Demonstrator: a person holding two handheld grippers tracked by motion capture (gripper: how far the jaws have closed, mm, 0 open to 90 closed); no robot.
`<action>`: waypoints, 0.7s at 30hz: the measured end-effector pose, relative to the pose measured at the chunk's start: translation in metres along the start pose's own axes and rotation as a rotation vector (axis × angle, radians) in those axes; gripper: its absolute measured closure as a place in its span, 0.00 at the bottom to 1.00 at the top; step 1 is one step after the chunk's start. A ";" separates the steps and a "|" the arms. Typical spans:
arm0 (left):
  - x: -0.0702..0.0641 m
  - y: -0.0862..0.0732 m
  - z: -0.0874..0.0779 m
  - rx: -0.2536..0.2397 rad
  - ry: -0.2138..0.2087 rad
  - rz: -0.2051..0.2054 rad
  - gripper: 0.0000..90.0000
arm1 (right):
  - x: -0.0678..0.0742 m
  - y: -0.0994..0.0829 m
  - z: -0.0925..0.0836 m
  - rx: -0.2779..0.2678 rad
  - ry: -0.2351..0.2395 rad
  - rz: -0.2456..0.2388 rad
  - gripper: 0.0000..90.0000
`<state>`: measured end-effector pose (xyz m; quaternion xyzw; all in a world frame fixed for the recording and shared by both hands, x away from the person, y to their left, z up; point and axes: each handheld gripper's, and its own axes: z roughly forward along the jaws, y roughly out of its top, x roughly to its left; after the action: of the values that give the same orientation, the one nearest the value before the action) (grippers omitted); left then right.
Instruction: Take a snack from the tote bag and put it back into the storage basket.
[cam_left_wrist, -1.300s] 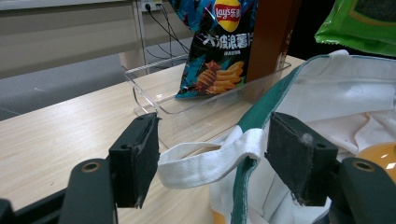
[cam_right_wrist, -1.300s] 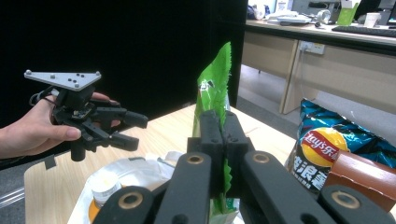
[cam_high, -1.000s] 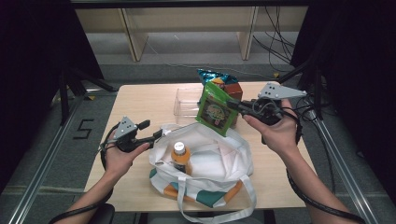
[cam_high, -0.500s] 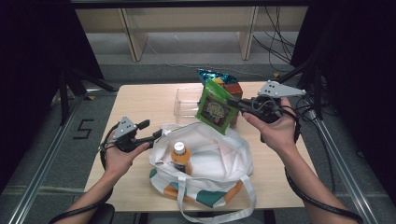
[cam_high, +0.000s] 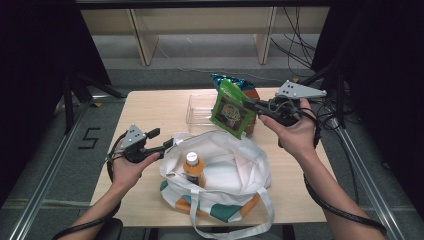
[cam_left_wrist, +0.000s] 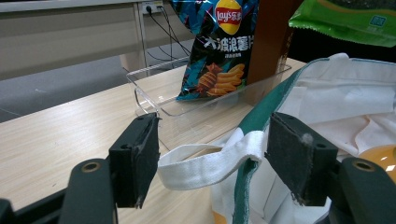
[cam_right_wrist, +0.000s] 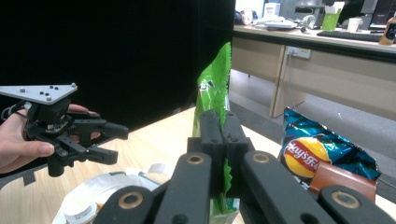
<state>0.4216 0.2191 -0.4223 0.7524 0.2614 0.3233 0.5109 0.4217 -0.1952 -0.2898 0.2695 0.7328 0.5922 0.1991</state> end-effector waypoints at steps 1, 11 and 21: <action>0.000 0.000 0.000 0.002 0.000 0.001 0.37 | -0.001 0.001 0.001 -0.008 -0.002 -0.014 1.00; 0.000 0.000 0.000 -0.002 0.000 0.001 0.37 | -0.005 0.005 0.005 -0.008 -0.015 -0.021 1.00; 0.000 0.000 0.000 -0.003 0.000 0.002 0.37 | -0.008 0.005 0.009 0.007 -0.020 0.013 1.00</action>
<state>0.4217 0.2194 -0.4219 0.7517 0.2603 0.3243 0.5119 0.4336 -0.1926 -0.2874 0.2808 0.7310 0.5883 0.2015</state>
